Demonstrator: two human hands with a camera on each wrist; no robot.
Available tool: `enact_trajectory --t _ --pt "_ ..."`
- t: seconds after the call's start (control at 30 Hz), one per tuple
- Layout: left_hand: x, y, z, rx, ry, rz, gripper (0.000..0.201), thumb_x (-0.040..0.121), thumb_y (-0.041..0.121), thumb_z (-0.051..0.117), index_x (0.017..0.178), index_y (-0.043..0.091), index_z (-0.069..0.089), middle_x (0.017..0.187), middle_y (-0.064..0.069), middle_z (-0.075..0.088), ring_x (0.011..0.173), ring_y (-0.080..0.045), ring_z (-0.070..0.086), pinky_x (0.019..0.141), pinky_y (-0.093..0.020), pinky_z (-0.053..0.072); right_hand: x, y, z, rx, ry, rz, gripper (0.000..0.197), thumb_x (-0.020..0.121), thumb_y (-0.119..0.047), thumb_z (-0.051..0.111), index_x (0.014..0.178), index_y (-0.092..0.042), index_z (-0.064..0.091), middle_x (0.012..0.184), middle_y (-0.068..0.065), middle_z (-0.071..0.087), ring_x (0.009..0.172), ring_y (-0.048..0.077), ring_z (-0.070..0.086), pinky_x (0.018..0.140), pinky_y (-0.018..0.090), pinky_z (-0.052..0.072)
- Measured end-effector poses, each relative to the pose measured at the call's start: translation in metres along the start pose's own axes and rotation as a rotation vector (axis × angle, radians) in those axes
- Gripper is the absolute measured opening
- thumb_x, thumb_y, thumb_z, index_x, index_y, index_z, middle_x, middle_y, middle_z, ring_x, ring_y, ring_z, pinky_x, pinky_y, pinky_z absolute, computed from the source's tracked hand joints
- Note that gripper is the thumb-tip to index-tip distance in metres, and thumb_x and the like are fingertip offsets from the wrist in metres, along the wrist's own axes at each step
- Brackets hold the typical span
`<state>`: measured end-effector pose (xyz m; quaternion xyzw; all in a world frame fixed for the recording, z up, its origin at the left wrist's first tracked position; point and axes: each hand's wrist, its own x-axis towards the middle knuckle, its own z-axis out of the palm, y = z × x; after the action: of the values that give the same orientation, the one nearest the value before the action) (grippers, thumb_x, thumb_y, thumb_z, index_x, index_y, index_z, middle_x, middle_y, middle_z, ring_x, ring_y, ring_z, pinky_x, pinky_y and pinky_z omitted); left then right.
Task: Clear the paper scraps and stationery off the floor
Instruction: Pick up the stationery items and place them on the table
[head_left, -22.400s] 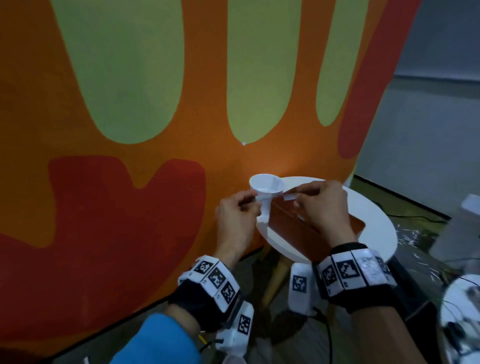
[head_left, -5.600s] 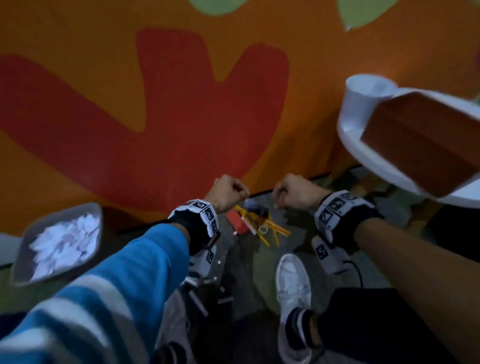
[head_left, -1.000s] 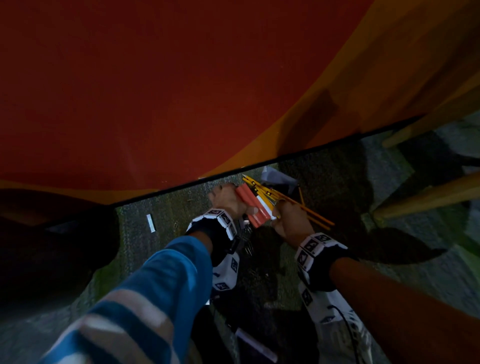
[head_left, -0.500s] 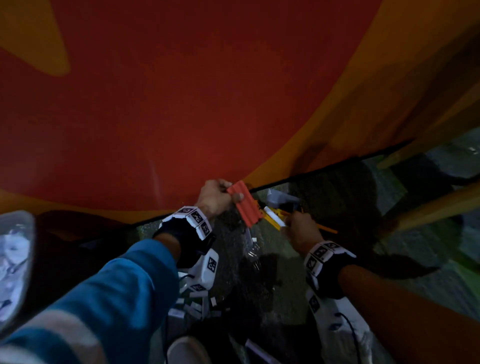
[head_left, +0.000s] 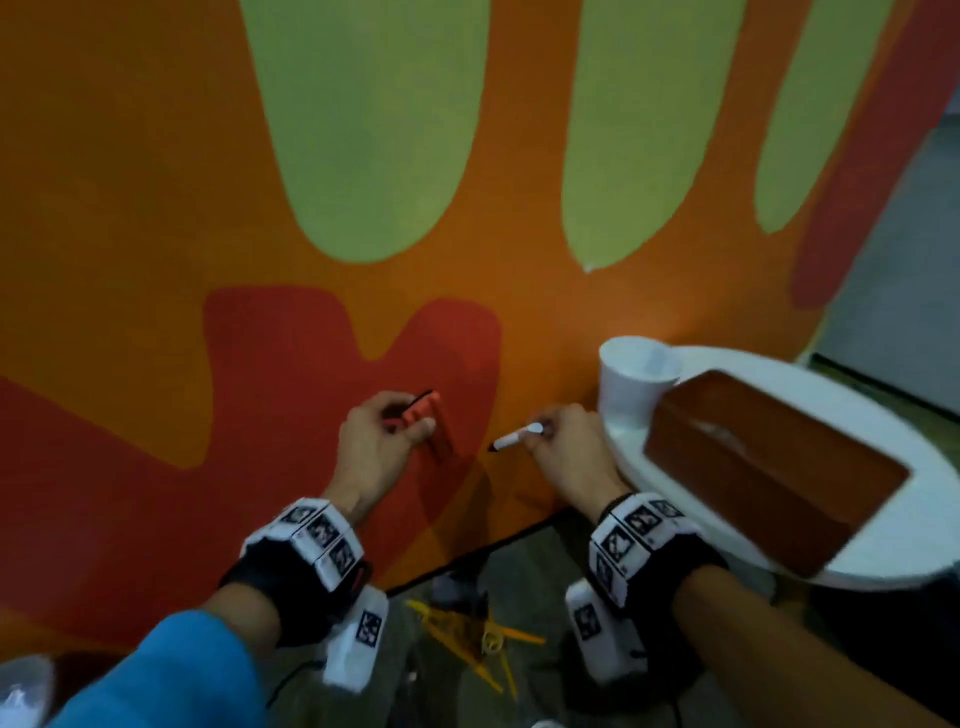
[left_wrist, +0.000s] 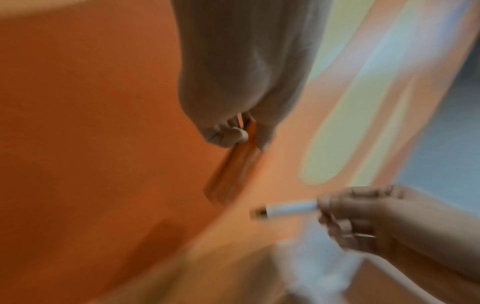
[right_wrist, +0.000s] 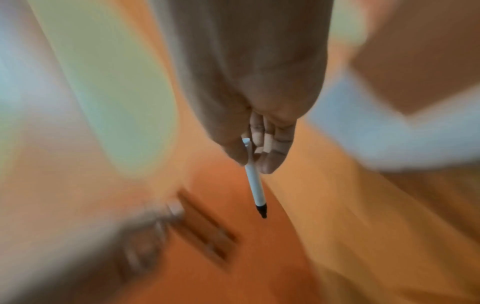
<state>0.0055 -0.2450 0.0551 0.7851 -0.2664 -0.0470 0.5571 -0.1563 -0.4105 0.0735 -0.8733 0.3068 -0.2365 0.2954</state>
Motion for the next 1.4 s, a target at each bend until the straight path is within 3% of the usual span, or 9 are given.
enact_trajectory --t 0.2,0.3,0.4,0.5,0.6,0.77,1.0,1.17,1.4 --pt "-0.03 0.1 0.038 -0.257 0.098 0.177 0.02 0.089 0.025 0.074 0.102 0.035 0.062 0.087 0.007 0.067 0.073 -0.011 0.067 0.062 -0.041 0.06 -0.003 -0.011 -0.12 0.309 0.409 0.025 0.017 0.09 -0.014 0.059 0.103 -0.009 0.069 0.066 0.006 0.07 0.056 0.017 0.069 0.054 0.041 0.059" --pt "-0.037 0.121 0.063 -0.267 0.096 0.224 0.021 0.09 0.024 0.072 0.108 0.026 0.062 0.081 -0.002 0.066 0.069 -0.016 0.067 0.054 -0.031 0.058 0.006 0.011 -0.138 0.262 0.457 0.08 0.02 0.087 -0.009 0.052 0.089 -0.002 0.07 0.063 0.002 0.07 0.058 0.019 0.069 0.054 0.044 0.058" --pt "-0.039 0.127 0.084 -0.266 0.103 0.24 0.021 0.089 0.023 0.073 0.107 0.022 0.063 0.074 -0.003 0.066 0.06 -0.015 0.067 0.052 -0.027 0.055 0.018 0.031 -0.135 0.219 0.413 0.125 0.027 0.085 -0.01 0.048 0.079 -0.01 0.074 0.061 -0.004 0.069 0.069 0.026 0.069 0.059 0.045 0.058" --pt "-0.038 0.128 0.1 -0.289 0.084 0.195 0.022 0.087 0.021 0.075 0.107 0.02 0.065 0.075 -0.003 0.068 0.063 -0.016 0.068 0.053 -0.026 0.057 0.03 0.044 -0.135 0.215 0.308 0.166 0.027 0.087 -0.009 0.049 0.102 -0.009 0.072 0.07 -0.003 0.072 0.07 0.022 0.069 0.058 0.043 0.06" --pt "-0.037 0.128 0.116 -0.306 0.019 0.178 0.023 0.086 0.018 0.075 0.108 0.02 0.066 0.081 0.006 0.072 0.064 -0.01 0.07 0.062 -0.04 0.061 0.037 0.056 -0.145 0.232 0.254 0.19 0.038 0.085 -0.014 0.06 0.123 -0.013 0.064 0.076 0.008 0.073 0.071 0.021 0.071 0.069 0.041 0.061" --pt "-0.045 0.137 0.142 -0.308 -0.097 0.22 0.024 0.083 0.019 0.077 0.105 0.026 0.069 0.086 0.013 0.072 0.071 -0.01 0.07 0.068 -0.044 0.061 0.032 0.07 -0.187 0.241 0.35 0.23 0.014 0.086 -0.014 0.062 0.096 -0.01 0.071 0.064 0.012 0.071 0.059 0.022 0.071 0.07 0.042 0.061" --pt "-0.085 0.155 0.196 -0.13 -0.268 0.396 0.034 0.084 0.017 0.077 0.115 0.029 0.07 0.11 0.015 0.069 0.097 0.002 0.063 0.084 -0.025 0.057 0.007 0.093 -0.215 0.253 0.384 0.234 0.015 0.085 -0.018 0.065 0.071 -0.014 0.069 0.063 0.013 0.07 0.062 0.027 0.071 0.071 0.051 0.06" --pt "-0.091 0.158 0.206 -0.063 -0.366 0.446 0.037 0.089 0.018 0.071 0.125 0.028 0.066 0.123 0.008 0.066 0.098 0.002 0.065 0.082 -0.02 0.058 -0.001 0.094 -0.212 0.174 0.281 0.224 0.013 0.085 -0.018 0.067 0.072 -0.019 0.071 0.058 0.008 0.069 0.058 0.021 0.07 0.07 0.046 0.061" --pt "-0.056 0.14 0.139 -0.078 -0.2 0.355 0.022 0.09 0.027 0.07 0.111 0.022 0.074 0.095 0.011 0.074 0.082 0.002 0.068 0.077 -0.025 0.06 -0.005 0.065 -0.19 0.262 -0.021 0.106 0.01 0.085 -0.011 0.073 0.095 -0.009 0.072 0.071 0.013 0.073 0.064 0.029 0.071 0.061 0.035 0.059"
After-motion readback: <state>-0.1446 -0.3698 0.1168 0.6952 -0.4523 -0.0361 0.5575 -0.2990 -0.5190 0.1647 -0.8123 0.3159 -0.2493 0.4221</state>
